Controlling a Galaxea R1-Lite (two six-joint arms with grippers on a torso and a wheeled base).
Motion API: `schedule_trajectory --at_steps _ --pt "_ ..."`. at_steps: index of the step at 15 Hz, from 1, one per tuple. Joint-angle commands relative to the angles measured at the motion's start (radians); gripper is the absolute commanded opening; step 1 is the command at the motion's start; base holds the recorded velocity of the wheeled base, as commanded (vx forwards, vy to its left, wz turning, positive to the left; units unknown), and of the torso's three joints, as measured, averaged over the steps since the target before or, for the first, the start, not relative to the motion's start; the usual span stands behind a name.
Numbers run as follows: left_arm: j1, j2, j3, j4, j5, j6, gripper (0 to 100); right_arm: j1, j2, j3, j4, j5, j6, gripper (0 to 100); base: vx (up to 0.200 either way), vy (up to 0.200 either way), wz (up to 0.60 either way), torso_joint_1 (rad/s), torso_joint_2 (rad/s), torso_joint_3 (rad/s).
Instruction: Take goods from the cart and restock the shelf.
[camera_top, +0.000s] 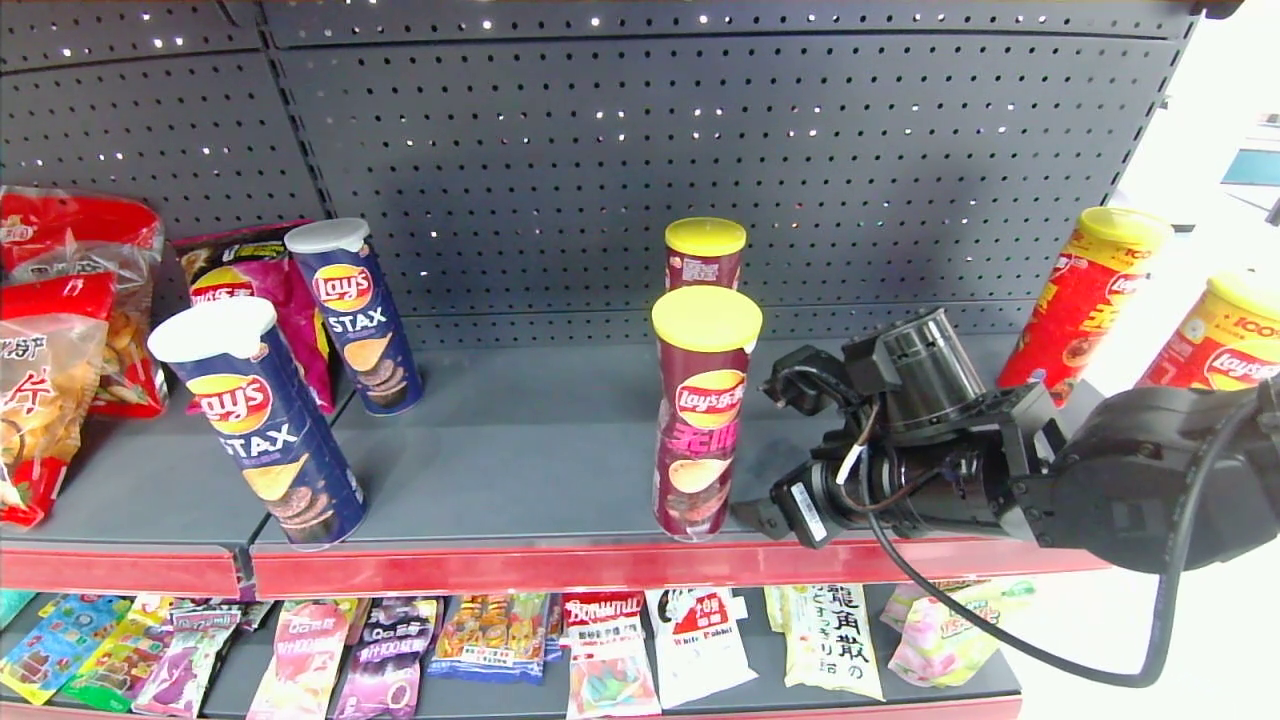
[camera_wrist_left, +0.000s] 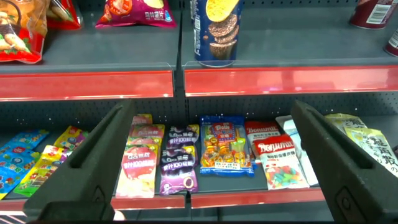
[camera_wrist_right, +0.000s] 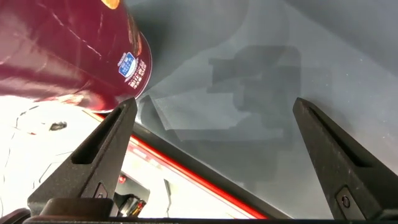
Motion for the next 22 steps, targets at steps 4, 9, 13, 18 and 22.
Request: schedule_trajectory --at_steps 4,9,13,18,22 --pt "0.000 0.000 0.000 -0.001 0.000 0.000 100 0.003 0.006 -0.004 -0.002 0.000 0.001 100 0.000 0.000 0.00 0.000 0.00 0.000" --pt "0.000 0.000 0.000 0.001 0.000 0.000 100 0.006 0.008 -0.007 -0.002 0.001 0.001 100 0.000 0.000 0.00 0.000 0.00 0.000" --pt "0.000 0.000 0.000 -0.001 0.000 0.000 100 0.006 0.008 -0.007 -0.002 0.001 0.001 100 0.000 0.000 0.00 0.000 0.00 0.000" --pt "0.000 0.000 0.000 0.001 0.000 0.000 100 0.009 0.014 -0.008 -0.003 0.001 0.001 100 0.000 0.000 0.00 0.000 0.00 0.000" --pt "0.000 0.000 0.000 0.001 0.000 0.000 100 0.011 0.011 -0.002 -0.002 0.001 0.001 100 0.000 0.000 0.00 0.000 0.00 0.000"
